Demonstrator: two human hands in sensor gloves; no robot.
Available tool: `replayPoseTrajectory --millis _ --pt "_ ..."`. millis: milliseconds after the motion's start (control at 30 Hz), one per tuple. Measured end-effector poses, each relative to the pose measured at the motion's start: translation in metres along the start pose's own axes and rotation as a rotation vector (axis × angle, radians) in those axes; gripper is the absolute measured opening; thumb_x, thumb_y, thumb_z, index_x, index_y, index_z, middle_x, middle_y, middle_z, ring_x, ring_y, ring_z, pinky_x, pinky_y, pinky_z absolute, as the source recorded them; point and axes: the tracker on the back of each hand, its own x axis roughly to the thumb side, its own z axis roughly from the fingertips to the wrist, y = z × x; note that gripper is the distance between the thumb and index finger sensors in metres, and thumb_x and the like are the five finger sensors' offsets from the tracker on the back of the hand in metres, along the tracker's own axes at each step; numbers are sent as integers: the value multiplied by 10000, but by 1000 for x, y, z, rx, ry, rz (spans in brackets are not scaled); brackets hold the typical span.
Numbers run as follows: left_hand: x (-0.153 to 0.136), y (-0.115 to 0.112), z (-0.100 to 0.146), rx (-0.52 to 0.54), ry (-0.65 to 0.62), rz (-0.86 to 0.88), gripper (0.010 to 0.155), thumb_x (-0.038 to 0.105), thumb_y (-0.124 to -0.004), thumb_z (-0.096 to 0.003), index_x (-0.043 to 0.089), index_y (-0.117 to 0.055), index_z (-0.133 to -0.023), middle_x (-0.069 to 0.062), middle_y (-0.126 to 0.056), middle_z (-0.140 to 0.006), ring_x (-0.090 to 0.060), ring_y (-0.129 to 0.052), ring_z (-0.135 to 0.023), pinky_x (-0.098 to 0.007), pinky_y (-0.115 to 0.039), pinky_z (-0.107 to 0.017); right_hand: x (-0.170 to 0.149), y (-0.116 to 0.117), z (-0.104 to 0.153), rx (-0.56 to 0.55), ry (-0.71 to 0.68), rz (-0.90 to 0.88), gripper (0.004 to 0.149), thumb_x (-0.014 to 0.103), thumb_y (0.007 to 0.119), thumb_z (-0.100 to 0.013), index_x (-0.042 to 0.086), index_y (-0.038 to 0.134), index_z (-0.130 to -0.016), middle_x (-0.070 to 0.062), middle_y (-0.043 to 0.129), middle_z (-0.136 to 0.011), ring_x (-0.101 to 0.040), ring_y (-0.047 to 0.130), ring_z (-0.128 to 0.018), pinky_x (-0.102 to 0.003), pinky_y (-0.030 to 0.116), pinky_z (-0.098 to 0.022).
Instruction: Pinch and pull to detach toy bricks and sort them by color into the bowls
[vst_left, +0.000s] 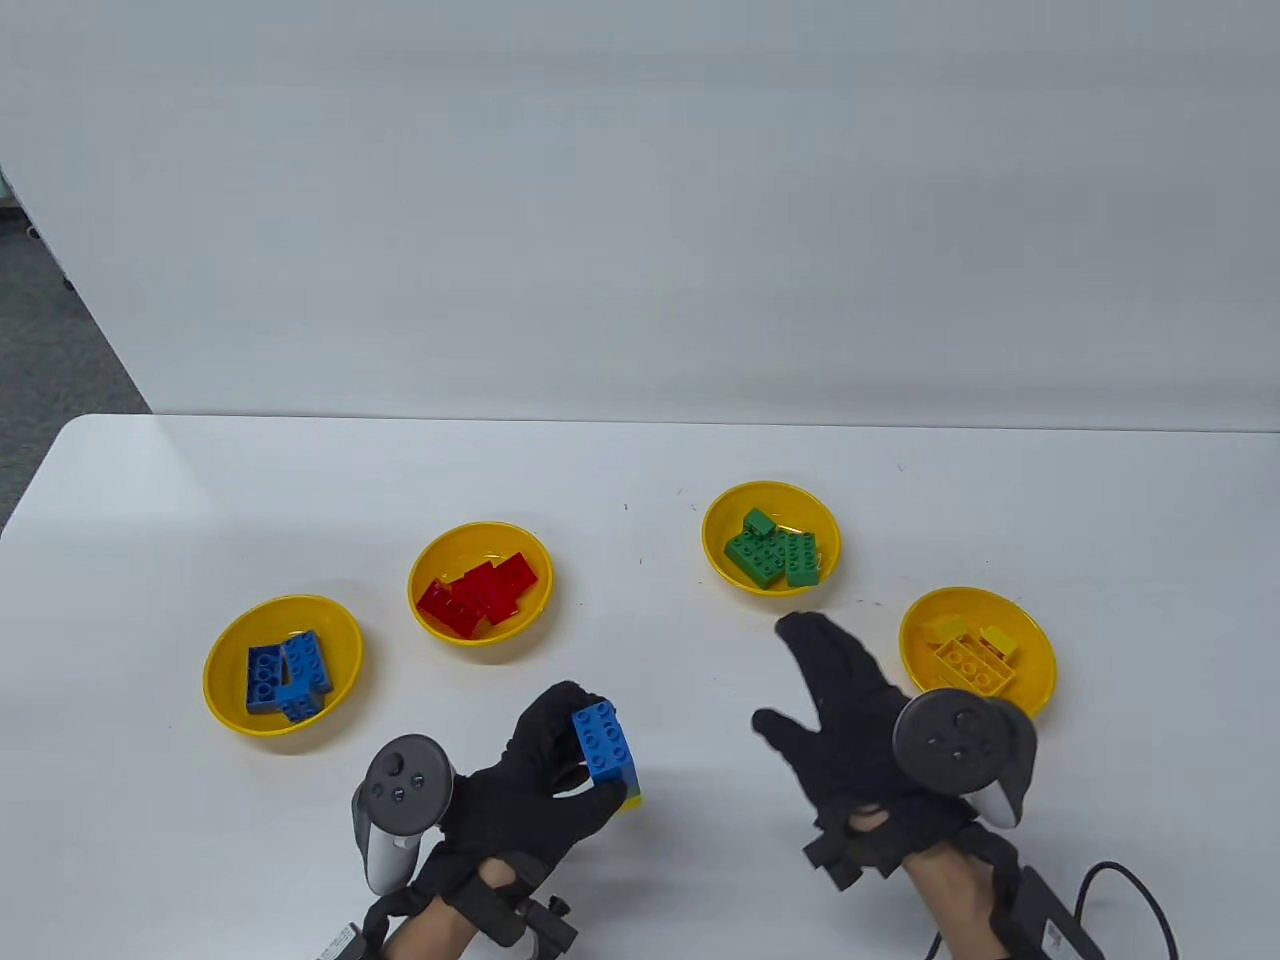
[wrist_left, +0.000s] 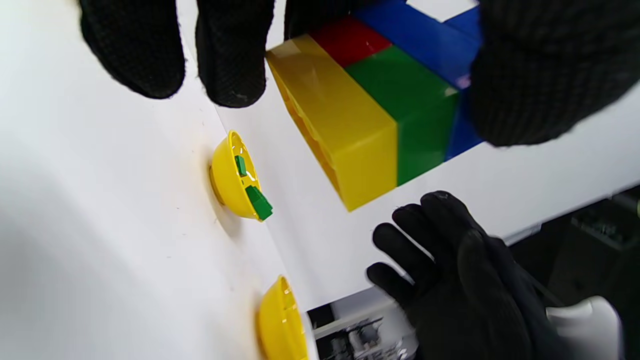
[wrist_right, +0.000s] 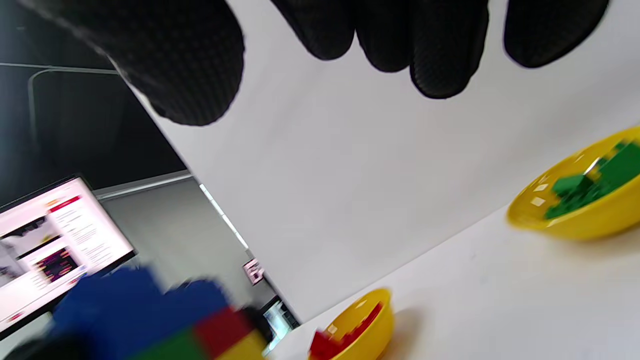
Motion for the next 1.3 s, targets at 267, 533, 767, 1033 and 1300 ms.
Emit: replayPoseTrajectory --millis 267,533,767,1033,1300 --pt "-3 -14 2 -25 52 140 967 700 -851 -417 292 -290 -1090 -73 -565 -1187 -421 -730 -1065 -695 -728 -620 38 78 16 39 -118 213 951 501 870 -366 1 418 -1037 -302 454 -1053 -590 722 -842 -769 646 -510" --pt "-2 -32 -2 -143 76 152 962 692 -826 -429 252 -272 -1082 -108 -529 -1183 -424 -665 -1087 -707 -664 -653 43 82 21 -131 -173 230 788 458 881 -372 -10 622 -950 -303 682 -933 -553 887 -702 -710 752 -445" --pt "21 -11 -1 -140 -84 -146 934 629 -876 -438 274 -346 -1120 -241 -346 -1201 -610 -509 -1076 -755 -550 -691 41 70 22 -143 -168 248 677 397 909 -351 -11 782 -876 -289 854 -836 -533 978 -629 -683 810 -408" --pt "64 -3 12 -149 -421 -587 685 366 -1034 -408 311 -737 -1023 -25 -684 -1134 -369 -784 -997 -645 -666 -681 46 75 32 -51 -257 309 669 416 938 -322 -12 858 -830 -276 934 -778 -497 1042 -562 -651 858 -369" --pt "62 1 7 -176 -486 -475 650 405 -1159 -290 218 -936 -871 -108 -986 -849 -325 -1069 -675 -557 -831 -585 43 72 34 14 -320 225 657 398 969 -286 -30 913 -781 -286 989 -714 -480 1092 -500 -629 912 -323"
